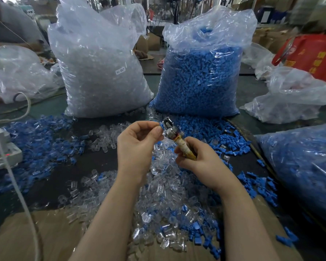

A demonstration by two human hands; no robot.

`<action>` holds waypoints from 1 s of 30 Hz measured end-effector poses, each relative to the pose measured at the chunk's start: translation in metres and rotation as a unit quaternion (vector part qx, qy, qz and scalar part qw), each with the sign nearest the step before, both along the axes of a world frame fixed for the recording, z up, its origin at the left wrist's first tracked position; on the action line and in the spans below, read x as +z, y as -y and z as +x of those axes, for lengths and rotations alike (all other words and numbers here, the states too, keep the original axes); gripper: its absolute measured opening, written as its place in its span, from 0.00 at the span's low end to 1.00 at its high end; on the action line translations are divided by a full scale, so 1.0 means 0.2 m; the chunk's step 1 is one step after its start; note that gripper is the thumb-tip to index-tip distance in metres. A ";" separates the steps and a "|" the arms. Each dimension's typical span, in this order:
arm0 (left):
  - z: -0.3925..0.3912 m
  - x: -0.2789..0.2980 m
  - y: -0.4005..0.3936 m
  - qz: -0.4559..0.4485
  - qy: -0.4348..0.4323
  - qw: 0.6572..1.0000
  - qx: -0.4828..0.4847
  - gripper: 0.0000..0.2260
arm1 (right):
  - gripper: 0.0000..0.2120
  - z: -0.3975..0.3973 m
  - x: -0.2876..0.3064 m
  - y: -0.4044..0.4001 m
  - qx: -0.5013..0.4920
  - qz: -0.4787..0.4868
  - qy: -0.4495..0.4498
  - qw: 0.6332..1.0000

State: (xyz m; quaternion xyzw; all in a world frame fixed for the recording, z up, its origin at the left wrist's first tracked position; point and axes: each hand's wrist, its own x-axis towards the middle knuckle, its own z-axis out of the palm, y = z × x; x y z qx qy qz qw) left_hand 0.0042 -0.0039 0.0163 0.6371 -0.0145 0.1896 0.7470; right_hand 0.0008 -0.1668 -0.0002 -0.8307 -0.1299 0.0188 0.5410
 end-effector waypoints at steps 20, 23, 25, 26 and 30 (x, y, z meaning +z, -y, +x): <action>0.00 0.01 -0.01 0.003 0.008 1.000 -0.022 0.06 | 0.07 0.00 -0.02 -0.01 0.001 -0.061 0.017 0.998; 0.00 0.01 0.00 0.003 0.004 1.000 -0.015 0.06 | 0.07 0.00 -0.03 -0.02 -0.005 -0.058 0.026 0.998; -0.01 0.01 0.00 0.004 0.000 1.000 -0.012 0.06 | 0.06 0.01 -0.03 -0.02 -0.005 -0.060 0.026 0.998; 0.00 0.01 -0.01 0.003 -0.005 1.000 -0.010 0.06 | 0.06 0.01 -0.03 -0.02 -0.004 -0.062 0.024 0.998; -0.01 0.03 -0.02 -0.004 -0.038 0.999 -0.020 0.05 | 0.07 0.01 -0.04 -0.02 -0.004 -0.063 0.009 0.998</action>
